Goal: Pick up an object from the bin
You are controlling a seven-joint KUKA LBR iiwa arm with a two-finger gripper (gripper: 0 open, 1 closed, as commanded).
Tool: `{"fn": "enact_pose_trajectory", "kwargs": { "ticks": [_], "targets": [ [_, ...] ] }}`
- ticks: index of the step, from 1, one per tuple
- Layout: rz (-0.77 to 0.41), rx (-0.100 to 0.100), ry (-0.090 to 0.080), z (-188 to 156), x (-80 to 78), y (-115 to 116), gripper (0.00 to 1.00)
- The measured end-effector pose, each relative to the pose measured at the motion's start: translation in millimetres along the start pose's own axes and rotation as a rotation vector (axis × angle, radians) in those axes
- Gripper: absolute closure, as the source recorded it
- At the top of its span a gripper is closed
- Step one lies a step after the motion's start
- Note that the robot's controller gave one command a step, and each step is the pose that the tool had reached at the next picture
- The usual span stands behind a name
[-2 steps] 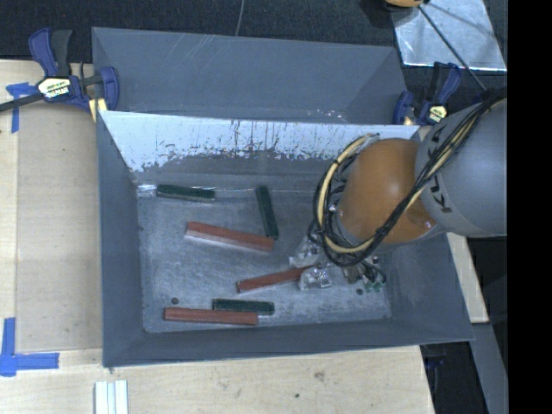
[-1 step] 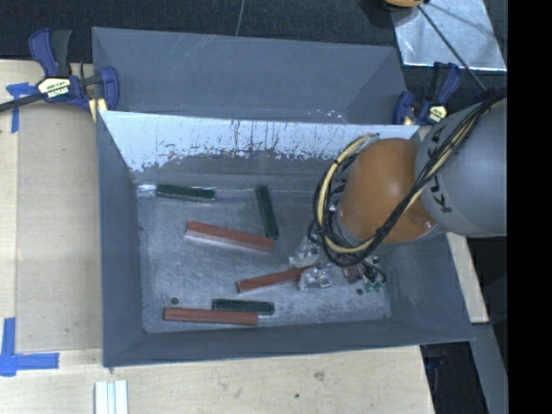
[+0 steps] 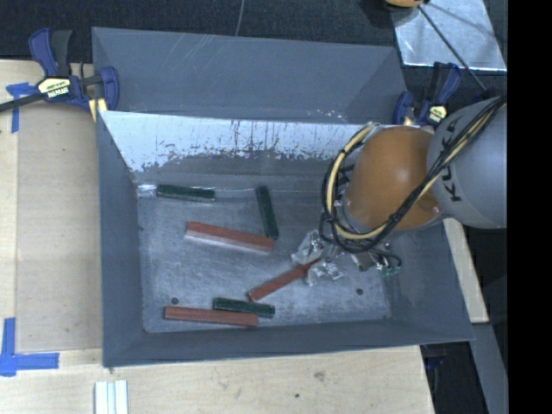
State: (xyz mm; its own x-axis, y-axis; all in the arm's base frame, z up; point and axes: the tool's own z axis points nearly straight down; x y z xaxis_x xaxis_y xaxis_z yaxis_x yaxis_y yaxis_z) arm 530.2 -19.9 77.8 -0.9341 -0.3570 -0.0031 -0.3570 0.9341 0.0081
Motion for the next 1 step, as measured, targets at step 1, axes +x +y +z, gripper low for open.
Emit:
{"fn": "enact_pose_trajectory", "kwargs": {
  "ticks": [1],
  "targets": [
    [0.155,0.009,-0.001,-114.7,9.1,20.9,1.00]
  ]
}}
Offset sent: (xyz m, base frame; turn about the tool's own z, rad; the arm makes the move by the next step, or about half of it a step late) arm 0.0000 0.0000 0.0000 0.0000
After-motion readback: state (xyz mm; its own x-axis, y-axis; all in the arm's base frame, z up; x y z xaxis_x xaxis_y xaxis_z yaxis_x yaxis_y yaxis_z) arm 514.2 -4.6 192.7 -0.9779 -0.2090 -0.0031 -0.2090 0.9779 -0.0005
